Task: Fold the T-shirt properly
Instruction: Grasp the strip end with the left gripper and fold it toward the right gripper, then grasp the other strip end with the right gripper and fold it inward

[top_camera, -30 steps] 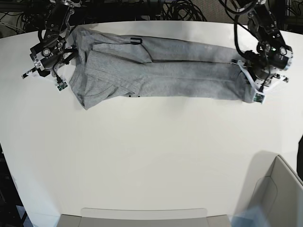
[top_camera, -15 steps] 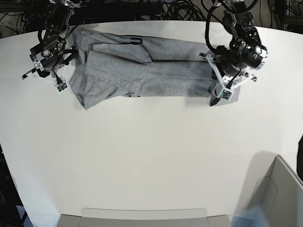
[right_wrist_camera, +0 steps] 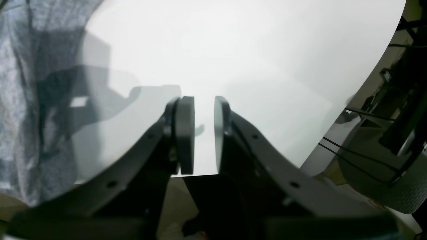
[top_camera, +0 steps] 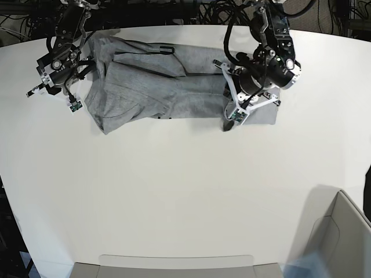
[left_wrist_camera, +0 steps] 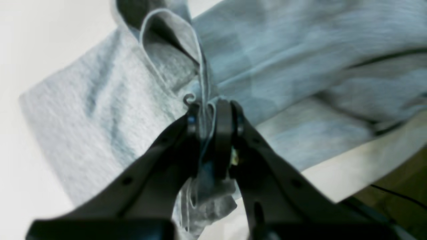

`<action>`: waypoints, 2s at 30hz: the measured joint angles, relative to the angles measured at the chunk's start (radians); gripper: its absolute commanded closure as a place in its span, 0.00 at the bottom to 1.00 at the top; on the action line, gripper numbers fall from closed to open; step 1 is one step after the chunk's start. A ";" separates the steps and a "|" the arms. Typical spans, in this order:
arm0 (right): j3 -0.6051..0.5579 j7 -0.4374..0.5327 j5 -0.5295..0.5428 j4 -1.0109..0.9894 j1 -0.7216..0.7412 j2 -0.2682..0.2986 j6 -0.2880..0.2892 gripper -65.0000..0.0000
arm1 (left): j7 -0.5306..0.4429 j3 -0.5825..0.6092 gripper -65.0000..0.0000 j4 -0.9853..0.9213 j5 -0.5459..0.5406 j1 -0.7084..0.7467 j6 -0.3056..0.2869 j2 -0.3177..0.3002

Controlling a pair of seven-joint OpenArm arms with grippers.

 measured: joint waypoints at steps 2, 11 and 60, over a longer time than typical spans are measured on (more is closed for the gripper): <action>0.000 0.000 0.002 0.000 0.000 -0.001 0.000 0.83 | -0.021 0.034 1.00 -0.001 0.000 0.004 0.000 0.000; -0.002 0.003 0.003 0.000 0.014 -0.022 0.000 0.83 | -0.023 0.071 0.81 -0.030 -0.001 0.005 0.000 -0.022; 0.387 -0.043 0.334 0.041 0.070 -0.194 0.000 0.47 | 0.001 -0.124 0.72 -0.022 -0.367 0.019 0.000 -0.063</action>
